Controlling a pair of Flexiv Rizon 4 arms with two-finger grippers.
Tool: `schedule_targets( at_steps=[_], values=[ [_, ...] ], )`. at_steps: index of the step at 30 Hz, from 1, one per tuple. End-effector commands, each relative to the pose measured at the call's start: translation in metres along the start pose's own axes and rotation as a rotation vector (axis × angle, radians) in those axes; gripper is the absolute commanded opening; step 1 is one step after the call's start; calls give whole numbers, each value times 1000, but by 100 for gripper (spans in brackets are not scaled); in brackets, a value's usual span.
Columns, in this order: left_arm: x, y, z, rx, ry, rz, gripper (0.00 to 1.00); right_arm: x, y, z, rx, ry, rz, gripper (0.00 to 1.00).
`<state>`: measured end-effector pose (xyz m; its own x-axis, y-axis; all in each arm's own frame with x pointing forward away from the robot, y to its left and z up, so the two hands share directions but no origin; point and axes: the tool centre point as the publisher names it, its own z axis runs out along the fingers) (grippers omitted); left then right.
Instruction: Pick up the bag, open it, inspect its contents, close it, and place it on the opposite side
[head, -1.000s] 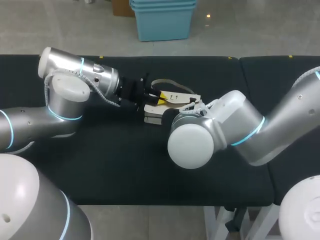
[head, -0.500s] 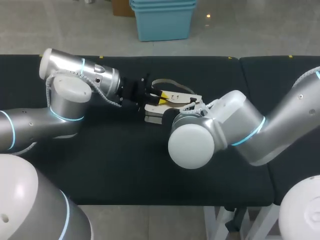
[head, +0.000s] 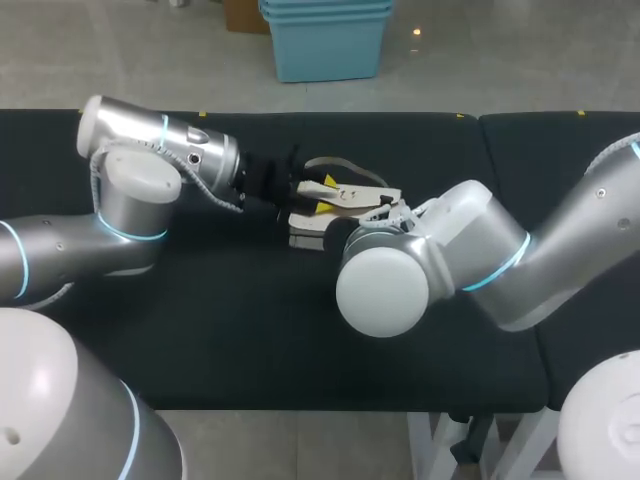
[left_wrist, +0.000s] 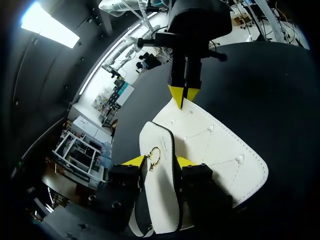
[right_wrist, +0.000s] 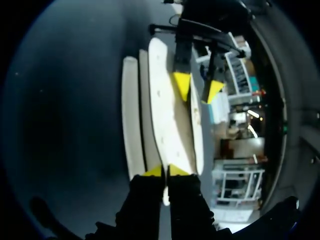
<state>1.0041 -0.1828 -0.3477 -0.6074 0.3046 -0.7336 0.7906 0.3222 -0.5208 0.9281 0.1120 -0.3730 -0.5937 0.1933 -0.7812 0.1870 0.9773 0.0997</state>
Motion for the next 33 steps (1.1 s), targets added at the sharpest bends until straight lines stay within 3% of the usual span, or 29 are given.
schedule_targets(
  at_steps=[1, 2, 7, 16, 25, 33],
  values=[
    [1, -12, -8, -11, -3, -2, 100, -3, 1, -4, -12, 13, -1, 63],
    [-1, -15, -10, -25, -8, -5, 100, -5, 2, -7, -27, 21, 1, 100],
    [-13, -29, -23, -31, -25, -5, 100, -15, 6, -20, -34, 36, -14, 100],
    [-40, -36, -44, -30, -85, -50, 100, -27, 9, -34, -40, 71, -55, 100],
    [-43, -55, -65, -87, -54, -191, 100, -50, 9, -45, -77, 236, -78, 100],
    [-38, -67, -90, -148, 82, -434, 100, -81, 8, -50, -71, 403, -79, 100]
  ],
)
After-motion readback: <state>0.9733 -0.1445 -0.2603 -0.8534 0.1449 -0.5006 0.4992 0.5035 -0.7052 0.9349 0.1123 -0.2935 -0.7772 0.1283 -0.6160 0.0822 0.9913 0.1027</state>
